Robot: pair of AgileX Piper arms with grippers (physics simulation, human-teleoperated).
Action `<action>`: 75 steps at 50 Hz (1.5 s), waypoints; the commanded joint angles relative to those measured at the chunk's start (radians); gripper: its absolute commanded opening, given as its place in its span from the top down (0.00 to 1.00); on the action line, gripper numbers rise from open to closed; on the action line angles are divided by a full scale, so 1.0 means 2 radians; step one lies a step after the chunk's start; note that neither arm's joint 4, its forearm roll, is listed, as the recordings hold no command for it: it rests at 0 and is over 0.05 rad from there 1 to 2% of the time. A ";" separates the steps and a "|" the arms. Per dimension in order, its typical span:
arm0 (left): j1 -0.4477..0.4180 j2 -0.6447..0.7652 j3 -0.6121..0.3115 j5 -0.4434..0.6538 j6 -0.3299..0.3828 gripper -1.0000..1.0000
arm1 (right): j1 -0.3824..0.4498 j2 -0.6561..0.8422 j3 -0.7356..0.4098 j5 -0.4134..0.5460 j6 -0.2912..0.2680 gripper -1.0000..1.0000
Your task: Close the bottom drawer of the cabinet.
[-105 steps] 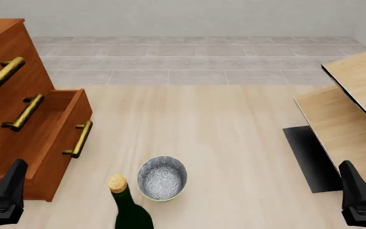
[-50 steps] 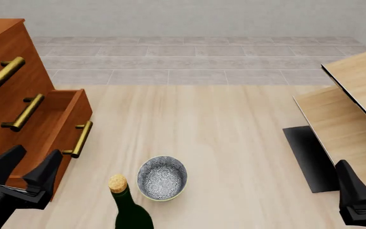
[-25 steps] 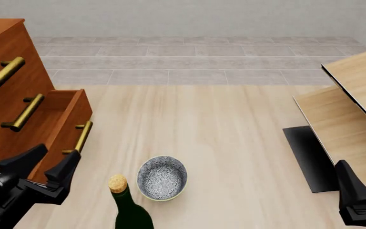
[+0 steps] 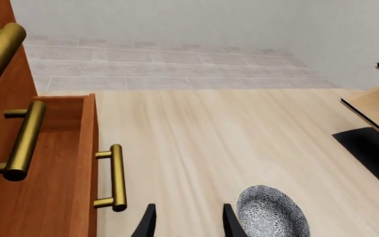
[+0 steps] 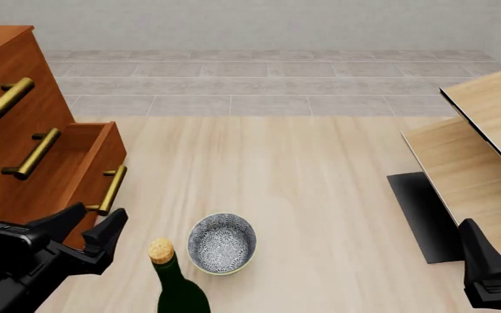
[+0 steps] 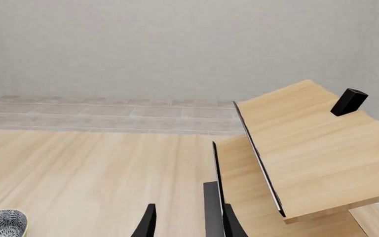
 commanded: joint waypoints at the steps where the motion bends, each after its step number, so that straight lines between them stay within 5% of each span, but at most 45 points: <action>1: -0.004 0.061 0.001 -0.048 -0.024 0.00 | 0.000 -0.001 0.000 0.000 -0.002 0.00; 23: 0.006 0.179 0.002 -0.146 -0.078 0.00 | 0.000 0.003 0.000 -0.003 -0.003 0.00; 40: 0.018 0.335 0.000 -0.271 -0.118 0.00 | 0.001 0.001 0.000 -0.002 -0.004 0.00; 75: 0.081 0.406 -0.039 -0.275 -0.095 0.00 | 0.001 -0.004 0.000 0.001 -0.009 0.00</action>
